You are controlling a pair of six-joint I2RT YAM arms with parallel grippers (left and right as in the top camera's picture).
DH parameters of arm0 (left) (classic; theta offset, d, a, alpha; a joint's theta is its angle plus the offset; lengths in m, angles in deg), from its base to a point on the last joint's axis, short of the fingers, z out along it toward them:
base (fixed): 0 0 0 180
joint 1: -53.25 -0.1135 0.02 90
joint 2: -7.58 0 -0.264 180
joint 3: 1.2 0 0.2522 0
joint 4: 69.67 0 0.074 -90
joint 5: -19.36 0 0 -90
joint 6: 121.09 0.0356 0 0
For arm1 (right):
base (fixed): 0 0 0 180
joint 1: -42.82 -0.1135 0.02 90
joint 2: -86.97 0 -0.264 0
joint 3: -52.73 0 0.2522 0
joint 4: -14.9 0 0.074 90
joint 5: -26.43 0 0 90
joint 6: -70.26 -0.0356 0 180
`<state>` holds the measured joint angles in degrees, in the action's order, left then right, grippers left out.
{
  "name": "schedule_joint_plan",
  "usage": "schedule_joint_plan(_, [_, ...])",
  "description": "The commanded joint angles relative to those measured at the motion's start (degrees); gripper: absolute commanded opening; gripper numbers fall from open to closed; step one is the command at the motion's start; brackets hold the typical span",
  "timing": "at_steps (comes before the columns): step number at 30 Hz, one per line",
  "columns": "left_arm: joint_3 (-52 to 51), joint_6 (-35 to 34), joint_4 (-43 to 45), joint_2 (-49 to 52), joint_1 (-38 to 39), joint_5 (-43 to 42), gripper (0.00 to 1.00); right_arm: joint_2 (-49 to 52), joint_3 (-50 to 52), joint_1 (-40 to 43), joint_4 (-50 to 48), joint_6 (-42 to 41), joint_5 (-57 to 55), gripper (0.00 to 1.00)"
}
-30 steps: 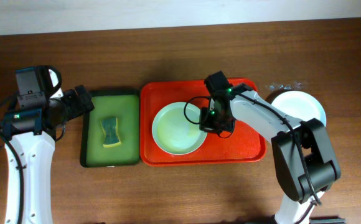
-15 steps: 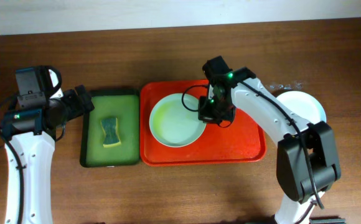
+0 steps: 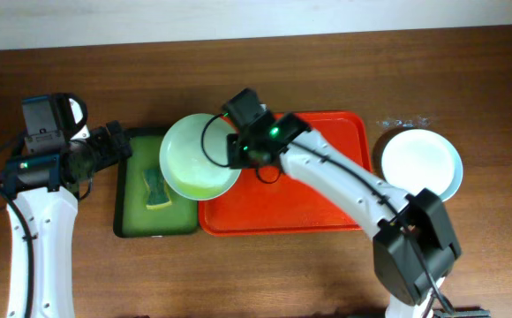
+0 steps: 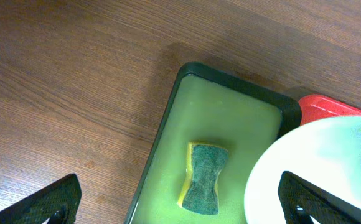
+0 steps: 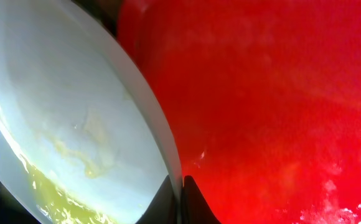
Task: Clean dirty plates on tray and stack at the side
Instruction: 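Lift the pale green plate with right gripper and tilt it over the green tray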
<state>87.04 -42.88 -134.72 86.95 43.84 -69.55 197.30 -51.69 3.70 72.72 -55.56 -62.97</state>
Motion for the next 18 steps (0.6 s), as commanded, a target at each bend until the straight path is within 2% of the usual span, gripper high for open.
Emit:
schedule_joint_plan(1, [0.68, -0.76, -0.04, -0.48, -0.28, 0.37, 0.99, -0.35, -1.33, -5.49, -2.01, -2.43, -12.81, 0.04])
schedule_joint_plan(5, [0.68, -0.74, -0.04, -0.48, -0.28, 0.37, 0.99, -0.35, -1.36, -12.39, -5.09, -1.66, -28.96, 0.04])
schedule_joint_plan(11, [0.68, -0.76, -0.04, -0.48, -0.28, 0.37, 0.99, -0.37, -3.34, -20.90, -11.41, 14.10, -54.73, 0.04])
schedule_joint_plan(13, [0.68, -0.74, -0.04, -0.48, -0.28, 0.37, 0.99, -0.37, -4.13, -23.65, -16.61, 21.90, -66.73, 0.04])
schedule_joint_plan(15, [0.68, -0.76, -0.04, -0.48, -0.28, 0.37, 0.99, -0.37, -4.17, -25.35, -24.28, 31.26, -73.46, 0.04])
schedule_joint_plan(18, [0.68, -0.76, -0.04, -0.48, -0.28, 0.37, 0.99, -0.37, -4.17, -26.95, -36.83, 45.38, -75.08, 0.04])
